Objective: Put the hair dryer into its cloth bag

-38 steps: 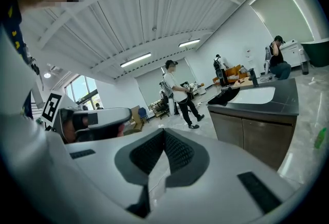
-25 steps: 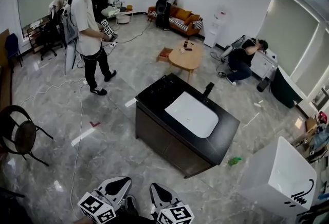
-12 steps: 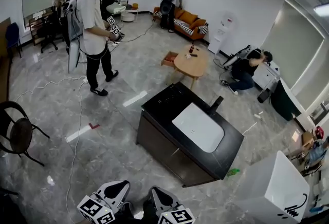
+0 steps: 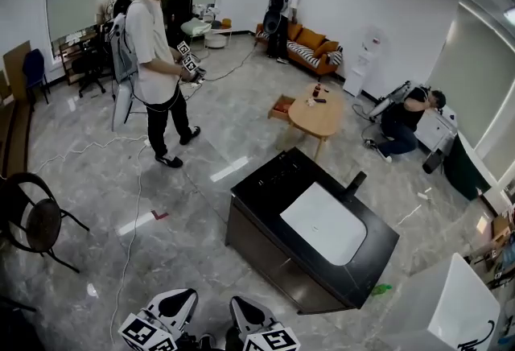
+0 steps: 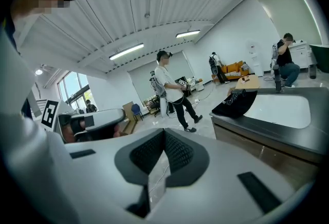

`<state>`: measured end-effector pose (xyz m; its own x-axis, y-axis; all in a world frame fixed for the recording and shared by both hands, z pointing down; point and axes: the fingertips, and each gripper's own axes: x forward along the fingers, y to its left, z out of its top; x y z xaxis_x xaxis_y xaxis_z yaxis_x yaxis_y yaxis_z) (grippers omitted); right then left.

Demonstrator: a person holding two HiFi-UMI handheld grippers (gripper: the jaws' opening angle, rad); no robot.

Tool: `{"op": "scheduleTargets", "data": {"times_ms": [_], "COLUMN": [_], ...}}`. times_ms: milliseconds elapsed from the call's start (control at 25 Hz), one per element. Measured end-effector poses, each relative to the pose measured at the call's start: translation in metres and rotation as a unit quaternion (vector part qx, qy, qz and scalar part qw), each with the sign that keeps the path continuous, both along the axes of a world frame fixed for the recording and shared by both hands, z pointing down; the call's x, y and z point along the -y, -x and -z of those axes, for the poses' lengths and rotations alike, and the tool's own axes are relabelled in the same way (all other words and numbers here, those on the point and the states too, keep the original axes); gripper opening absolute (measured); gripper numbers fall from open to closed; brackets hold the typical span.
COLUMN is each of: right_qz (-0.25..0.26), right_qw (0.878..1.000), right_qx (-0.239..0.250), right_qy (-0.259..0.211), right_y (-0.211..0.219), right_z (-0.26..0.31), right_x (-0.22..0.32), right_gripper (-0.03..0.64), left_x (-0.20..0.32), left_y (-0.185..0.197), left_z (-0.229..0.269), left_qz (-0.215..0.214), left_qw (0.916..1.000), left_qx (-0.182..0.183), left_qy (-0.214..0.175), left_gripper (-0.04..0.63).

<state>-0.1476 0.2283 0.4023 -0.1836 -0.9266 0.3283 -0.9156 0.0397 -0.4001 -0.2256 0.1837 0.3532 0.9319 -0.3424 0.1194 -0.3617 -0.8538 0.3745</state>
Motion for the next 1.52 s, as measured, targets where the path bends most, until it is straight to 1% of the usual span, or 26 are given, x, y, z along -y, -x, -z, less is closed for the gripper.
{"op": "scheduleTargets", "data": {"times_ms": [200, 440, 520, 600, 720, 880, 1040, 1160, 1200, 1360, 1400, 1440, 1520], "right_qz": [-0.013, -0.022, -0.029, -0.032, -0.029, -0.033, -0.054, -0.074, -0.079, -0.111, -0.124, -0.134, -0.15], "right_qw": [1.0, 0.999, 0.998, 0.998, 0.998, 0.998, 0.996, 0.995, 0.995, 0.993, 0.991, 0.99, 0.988], "right_qx": [0.008, 0.012, 0.016, 0.022, 0.026, 0.034, 0.037, 0.035, 0.03, -0.009, -0.02, -0.029, -0.036], "right_qy": [-0.02, -0.038, -0.048, -0.048, -0.048, -0.05, -0.052, -0.053, -0.052, -0.042, -0.037, -0.031, -0.021], "right_y": [-0.06, -0.139, -0.166, -0.189, -0.216, -0.245, -0.274, -0.297, -0.305, -0.334, -0.342, -0.348, -0.36], "right_z": [0.008, 0.011, 0.008, 0.006, 0.005, 0.005, 0.001, 0.0, 0.0, 0.001, -0.001, -0.004, -0.012], "right_x": [0.029, 0.059, 0.07, 0.08, 0.091, 0.106, 0.121, 0.139, 0.147, 0.177, 0.183, 0.189, 0.202], "right_gripper": [0.008, 0.008, 0.008, 0.008, 0.008, 0.008, 0.008, 0.008, 0.008, 0.012, 0.022, 0.059, 0.089], "left_x": [0.025, 0.051, 0.061, 0.071, 0.086, 0.115, 0.144, 0.171, 0.181, 0.226, 0.237, 0.249, 0.273], "left_y": [-0.055, -0.134, -0.157, -0.177, -0.202, -0.231, -0.261, -0.286, -0.293, -0.321, -0.328, -0.334, -0.348], "left_z": [0.007, 0.013, 0.014, 0.014, 0.013, 0.012, 0.01, 0.004, 0.001, -0.022, -0.029, -0.037, -0.054], "left_qz": [-0.001, -0.01, -0.01, -0.007, 0.002, 0.007, -0.011, -0.032, -0.037, -0.063, -0.071, -0.079, -0.094], "left_qw": [0.9998, 0.9987, 0.9984, 0.9983, 0.9982, 0.9971, 0.9958, 0.9954, 0.9954, 0.9939, 0.993, 0.9917, 0.9888], "left_qx": [0.01, 0.014, 0.018, 0.022, 0.029, 0.041, 0.053, 0.056, 0.056, 0.072, 0.079, 0.087, 0.104], "left_qy": [-0.018, -0.048, -0.052, -0.054, -0.053, -0.064, -0.074, -0.071, -0.069, -0.054, -0.052, -0.052, -0.052], "left_gripper": [0.011, 0.011, 0.011, 0.011, 0.011, 0.011, 0.011, 0.012, 0.016, 0.105, 0.119, 0.125, 0.138]}}
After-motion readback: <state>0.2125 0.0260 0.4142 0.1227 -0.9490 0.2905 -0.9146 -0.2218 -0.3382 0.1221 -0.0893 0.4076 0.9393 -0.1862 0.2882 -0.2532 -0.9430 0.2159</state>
